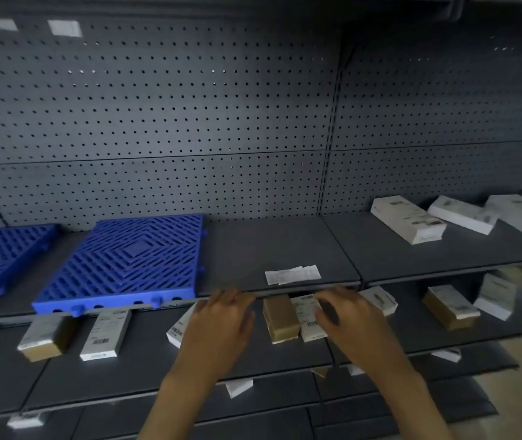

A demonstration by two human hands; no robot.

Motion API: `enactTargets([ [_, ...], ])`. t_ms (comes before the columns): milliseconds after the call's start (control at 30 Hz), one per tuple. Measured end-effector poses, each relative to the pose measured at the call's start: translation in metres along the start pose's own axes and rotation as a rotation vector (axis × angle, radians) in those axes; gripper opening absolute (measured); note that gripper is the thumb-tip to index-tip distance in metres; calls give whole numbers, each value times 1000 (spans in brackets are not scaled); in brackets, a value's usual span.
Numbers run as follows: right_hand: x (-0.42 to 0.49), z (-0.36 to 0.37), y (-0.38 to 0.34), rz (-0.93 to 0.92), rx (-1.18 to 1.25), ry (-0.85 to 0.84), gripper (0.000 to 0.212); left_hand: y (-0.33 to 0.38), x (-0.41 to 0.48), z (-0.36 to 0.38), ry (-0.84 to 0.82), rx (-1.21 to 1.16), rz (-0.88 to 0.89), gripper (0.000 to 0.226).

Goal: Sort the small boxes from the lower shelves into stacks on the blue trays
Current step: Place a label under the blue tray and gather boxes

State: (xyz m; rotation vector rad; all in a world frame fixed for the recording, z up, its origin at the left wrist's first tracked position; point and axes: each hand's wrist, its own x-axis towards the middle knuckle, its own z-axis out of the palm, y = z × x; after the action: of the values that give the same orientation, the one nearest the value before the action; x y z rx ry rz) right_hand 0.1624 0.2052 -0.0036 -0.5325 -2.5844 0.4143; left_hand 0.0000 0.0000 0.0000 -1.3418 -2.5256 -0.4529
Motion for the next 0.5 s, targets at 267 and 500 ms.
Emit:
enactTargets([
  [267,36,44,51,-74,70,61,37,19,41,48,74,-94,-82,33],
  [500,46,69,68,-53,144,71,42,29,56,84,113,-45,-200,37],
])
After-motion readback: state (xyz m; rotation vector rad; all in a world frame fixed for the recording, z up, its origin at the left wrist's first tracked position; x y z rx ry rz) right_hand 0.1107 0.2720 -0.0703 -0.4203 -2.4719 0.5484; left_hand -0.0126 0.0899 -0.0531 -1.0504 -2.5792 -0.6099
